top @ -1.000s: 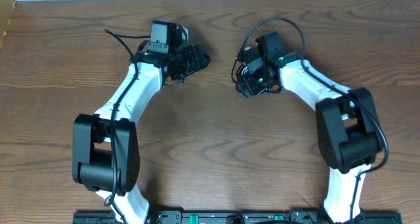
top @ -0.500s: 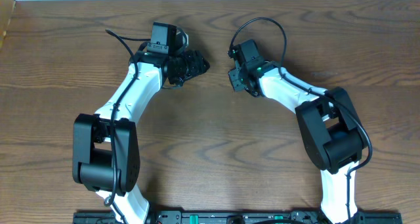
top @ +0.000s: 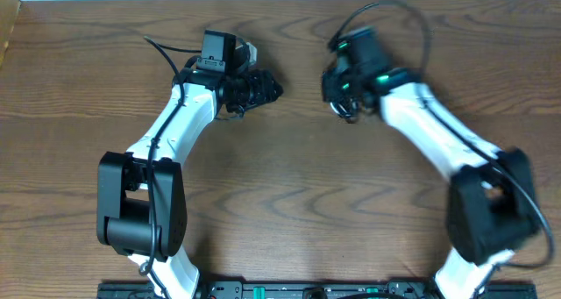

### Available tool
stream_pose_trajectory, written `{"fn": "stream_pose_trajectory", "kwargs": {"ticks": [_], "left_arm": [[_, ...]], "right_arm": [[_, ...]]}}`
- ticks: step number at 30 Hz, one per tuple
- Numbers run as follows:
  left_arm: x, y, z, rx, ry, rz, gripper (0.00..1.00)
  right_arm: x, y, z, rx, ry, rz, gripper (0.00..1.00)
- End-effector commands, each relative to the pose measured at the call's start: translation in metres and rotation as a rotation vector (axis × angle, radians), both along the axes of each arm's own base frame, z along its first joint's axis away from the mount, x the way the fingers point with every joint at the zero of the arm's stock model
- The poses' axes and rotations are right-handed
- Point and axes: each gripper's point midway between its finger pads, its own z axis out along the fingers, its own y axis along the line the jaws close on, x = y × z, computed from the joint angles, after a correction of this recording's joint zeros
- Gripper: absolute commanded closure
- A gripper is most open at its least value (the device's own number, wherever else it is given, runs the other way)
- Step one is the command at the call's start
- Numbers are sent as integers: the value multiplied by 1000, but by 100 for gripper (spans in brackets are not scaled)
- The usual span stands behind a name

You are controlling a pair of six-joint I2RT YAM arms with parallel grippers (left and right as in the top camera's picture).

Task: Untangle cables

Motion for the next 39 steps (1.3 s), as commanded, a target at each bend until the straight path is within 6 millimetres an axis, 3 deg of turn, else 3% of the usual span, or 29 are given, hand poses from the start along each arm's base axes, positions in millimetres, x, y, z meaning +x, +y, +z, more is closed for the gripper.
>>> {"fn": "stream_pose_trajectory", "kwargs": {"ticks": [1, 5, 11, 16, 19, 23, 26, 30, 35, 39], "left_arm": [[-16, -25, 12, -142, 11, -132, 38], [-28, -48, 19, -201, 19, -200, 38], [-38, -103, 28, -204, -50, -284, 38], [-25, -115, 14, -56, -81, -128, 38], [-23, -120, 17, -56, -104, -124, 38], [-14, -111, 14, -30, -88, -19, 50], [-8, -107, 13, -18, -89, 31, 50], [-7, -103, 13, 30, -159, -61, 49], [-3, -75, 7, 38, -121, -66, 49], [-9, -81, 17, -51, -152, -196, 45]], "right_arm": [[-14, 7, 24, 299, 121, 104, 99], [-19, -3, 38, 441, 167, 154, 99], [-19, -9, 36, 478, 246, 72, 99], [-20, -8, 36, 489, 263, 59, 99], [-21, -9, 35, 488, 268, 58, 99], [-21, -7, 35, 486, 265, 66, 99], [-23, -9, 33, 475, 262, 74, 99], [-23, -15, 31, 459, 254, 83, 99], [-25, -26, 20, 404, 270, 53, 99], [-20, -41, 7, 311, 265, -22, 99]]}}
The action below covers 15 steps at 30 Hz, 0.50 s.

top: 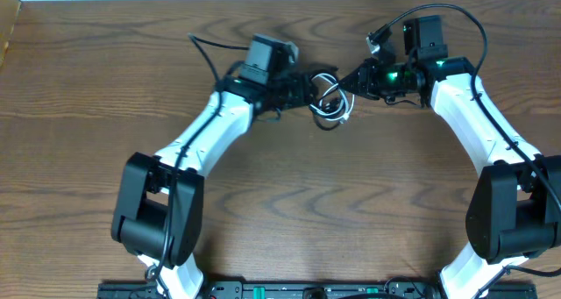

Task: Untangle cables

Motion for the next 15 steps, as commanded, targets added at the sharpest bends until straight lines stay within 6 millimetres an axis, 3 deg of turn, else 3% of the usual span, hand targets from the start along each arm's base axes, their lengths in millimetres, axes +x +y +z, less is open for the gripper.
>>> {"fn": "stream_pose_trajectory", "kwargs": {"ticks": [1, 5, 7, 8, 10, 15], "left_arm": [[-10, -9, 3, -34, -34, -146, 45], [-6, 9, -10, 60, -17, -86, 45], [-3, 22, -17, 115, -9, -38, 45], [-1, 26, -18, 129, -12, -25, 45], [7, 42, -18, 130, -3, 24, 45], [11, 82, -24, 113, 89, 145, 45]], "right_arm": [[9, -18, -10, -92, -21, -51, 99], [6, -47, -34, -271, 37, -148, 98], [10, -50, -36, -325, -9, -130, 83], [14, -47, -34, -338, -50, -109, 79], [22, -35, -33, -382, -127, -87, 60], [26, -11, -62, -458, -145, -53, 52]]}}
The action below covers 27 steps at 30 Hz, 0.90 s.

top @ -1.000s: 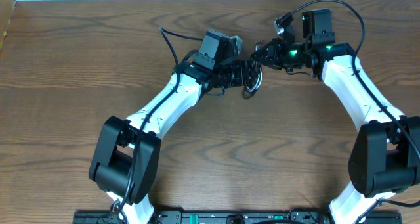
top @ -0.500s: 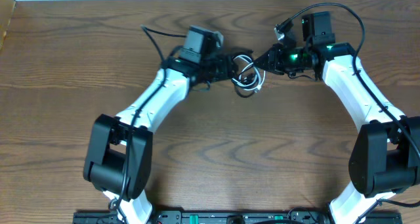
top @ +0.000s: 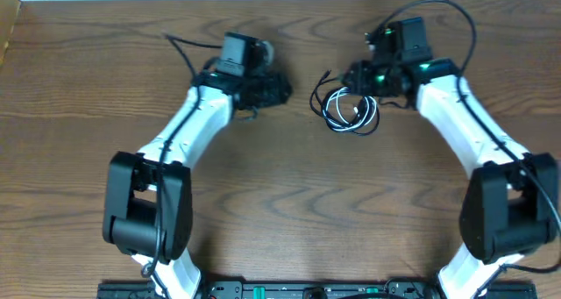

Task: Untangle cables

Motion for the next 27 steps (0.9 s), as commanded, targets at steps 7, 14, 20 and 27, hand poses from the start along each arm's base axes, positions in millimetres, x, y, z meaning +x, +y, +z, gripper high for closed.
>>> {"fn": "stream_pose_trajectory", "kwargs": {"ticks": [7, 14, 20, 27], "left_arm": [[-6, 60, -18, 39, 131, 129, 45], [-7, 61, -19, 44, 130, 123, 45], [-6, 61, -19, 47, 126, 116, 45], [-6, 61, -19, 47, 126, 116, 45]], "right_arm": [[7, 28, -96, -217, 30, 19, 51], [5, 56, -107, -163, 6, 122, 59], [9, 70, -83, -129, -53, 147, 73], [10, 85, -69, -114, -104, 167, 66]]}}
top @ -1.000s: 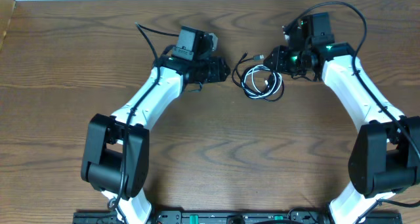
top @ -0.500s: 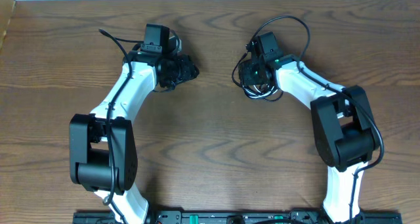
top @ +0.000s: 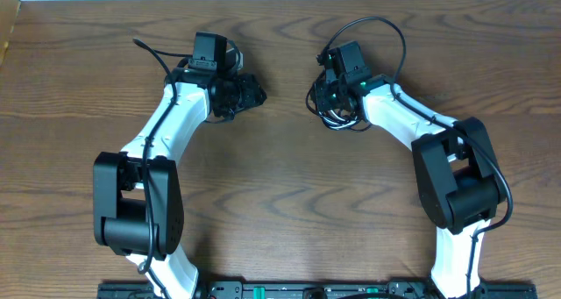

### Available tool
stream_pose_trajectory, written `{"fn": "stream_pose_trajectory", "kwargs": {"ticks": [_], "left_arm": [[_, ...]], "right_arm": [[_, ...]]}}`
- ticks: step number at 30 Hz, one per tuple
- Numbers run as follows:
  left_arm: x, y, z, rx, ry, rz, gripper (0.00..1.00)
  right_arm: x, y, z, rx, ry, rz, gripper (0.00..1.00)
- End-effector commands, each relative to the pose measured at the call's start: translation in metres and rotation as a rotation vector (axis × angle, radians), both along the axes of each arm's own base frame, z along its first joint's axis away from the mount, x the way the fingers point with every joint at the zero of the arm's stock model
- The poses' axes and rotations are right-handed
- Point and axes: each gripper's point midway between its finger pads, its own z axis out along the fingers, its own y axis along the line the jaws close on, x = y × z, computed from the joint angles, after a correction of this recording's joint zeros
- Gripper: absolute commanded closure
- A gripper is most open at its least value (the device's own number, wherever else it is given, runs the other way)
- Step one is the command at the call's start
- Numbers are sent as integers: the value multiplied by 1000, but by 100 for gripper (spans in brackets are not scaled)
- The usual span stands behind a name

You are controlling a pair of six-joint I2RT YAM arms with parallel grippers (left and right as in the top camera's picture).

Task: Untangle cables

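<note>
A small bundle of black and white cable loops (top: 340,117) lies right of the table's centre, toward the back. My right gripper (top: 326,99) is directly on top of it, pointing down and left, and looks shut on the loops; part of the bundle is hidden beneath it. My left gripper (top: 252,95) is about a hand's width left of the bundle. Its fingers are together and nothing shows between them.
Both white arms reach in from the front edge over the brown wooden table (top: 280,202). The right arm's own black lead (top: 386,27) arcs above its wrist. A pale wall edge runs along the back.
The left gripper has drawn back further left, away from the bundle. The right arm has swung its wrist leftward, and the bundle now sits slightly left of before, tucked under the right gripper.
At first the right gripper held the bundle while the left gripper was off to the left. Then both grippers met at the cables in the middle. After that the left gripper was clear of them, the loops spread beside the right gripper. Now the grippers are further apart.
</note>
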Motion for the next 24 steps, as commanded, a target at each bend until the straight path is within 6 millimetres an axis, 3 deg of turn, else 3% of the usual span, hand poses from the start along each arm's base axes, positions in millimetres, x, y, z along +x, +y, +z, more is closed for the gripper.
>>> {"fn": "stream_pose_trajectory", "kwargs": {"ticks": [1, 7, 10, 13, 18, 24], "left_arm": [[1, 4, -4, 18, -2, -11, 45], [0, 4, -4, 22, -8, -22, 45], [1, 4, -4, 26, -12, -31, 45], [2, 6, -4, 37, -18, -27, 45], [3, 8, -5, 50, -21, -23, 45], [4, 8, -4, 49, -27, -22, 45]], "right_arm": [[-3, 19, 7, 9, -30, 45, 65], [1, 28, -18, -28, -55, 65, 59], [13, 7, -24, -136, -97, -15, 58], [28, 2, -15, -176, -180, 0, 54], [29, 6, -9, -176, -198, 25, 53], [34, -4, -6, -205, -211, -24, 50]]}}
